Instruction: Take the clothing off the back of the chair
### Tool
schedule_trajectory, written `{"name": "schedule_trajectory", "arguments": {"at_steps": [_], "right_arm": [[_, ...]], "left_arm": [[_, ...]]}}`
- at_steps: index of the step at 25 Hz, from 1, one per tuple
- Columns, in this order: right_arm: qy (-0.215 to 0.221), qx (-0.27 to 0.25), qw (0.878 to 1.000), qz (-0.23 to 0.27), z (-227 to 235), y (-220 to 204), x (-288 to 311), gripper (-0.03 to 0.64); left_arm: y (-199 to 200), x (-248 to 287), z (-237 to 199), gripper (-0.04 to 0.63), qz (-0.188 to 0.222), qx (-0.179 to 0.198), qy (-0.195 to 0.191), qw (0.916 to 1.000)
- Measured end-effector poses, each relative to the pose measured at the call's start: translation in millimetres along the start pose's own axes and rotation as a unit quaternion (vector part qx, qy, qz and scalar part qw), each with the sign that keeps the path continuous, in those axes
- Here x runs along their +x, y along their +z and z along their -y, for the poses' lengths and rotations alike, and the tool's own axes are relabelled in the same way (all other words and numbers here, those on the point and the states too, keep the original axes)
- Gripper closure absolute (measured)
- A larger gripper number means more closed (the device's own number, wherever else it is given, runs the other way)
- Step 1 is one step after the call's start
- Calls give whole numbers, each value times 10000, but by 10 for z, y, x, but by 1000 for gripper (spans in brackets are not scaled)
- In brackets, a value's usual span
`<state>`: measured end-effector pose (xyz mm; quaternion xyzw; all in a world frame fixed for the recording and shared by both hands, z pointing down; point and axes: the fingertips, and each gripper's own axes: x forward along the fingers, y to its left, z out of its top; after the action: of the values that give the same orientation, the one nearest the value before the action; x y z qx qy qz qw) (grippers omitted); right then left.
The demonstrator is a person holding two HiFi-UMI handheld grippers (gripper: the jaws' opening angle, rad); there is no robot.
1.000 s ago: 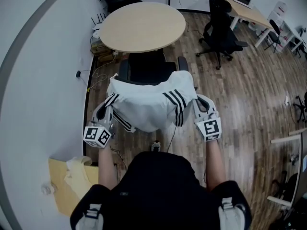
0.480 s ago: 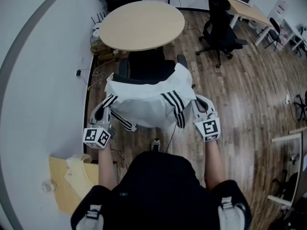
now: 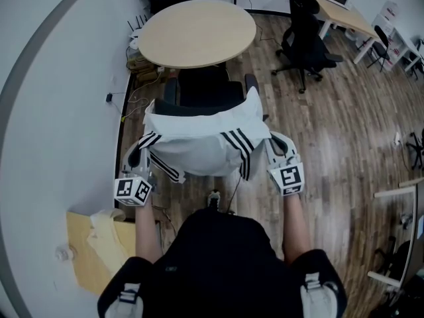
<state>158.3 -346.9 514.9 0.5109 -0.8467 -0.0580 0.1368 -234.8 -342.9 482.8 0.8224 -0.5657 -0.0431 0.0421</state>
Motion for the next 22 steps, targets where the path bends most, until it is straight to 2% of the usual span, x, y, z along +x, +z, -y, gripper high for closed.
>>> {"name": "schedule_trajectory", "arguments": {"at_steps": [22], "right_arm": [[16,102,9999,-29,-1,-163,-360,620]], "left_arm": [[3,-238,266,586,49,89,113,9999]]}}
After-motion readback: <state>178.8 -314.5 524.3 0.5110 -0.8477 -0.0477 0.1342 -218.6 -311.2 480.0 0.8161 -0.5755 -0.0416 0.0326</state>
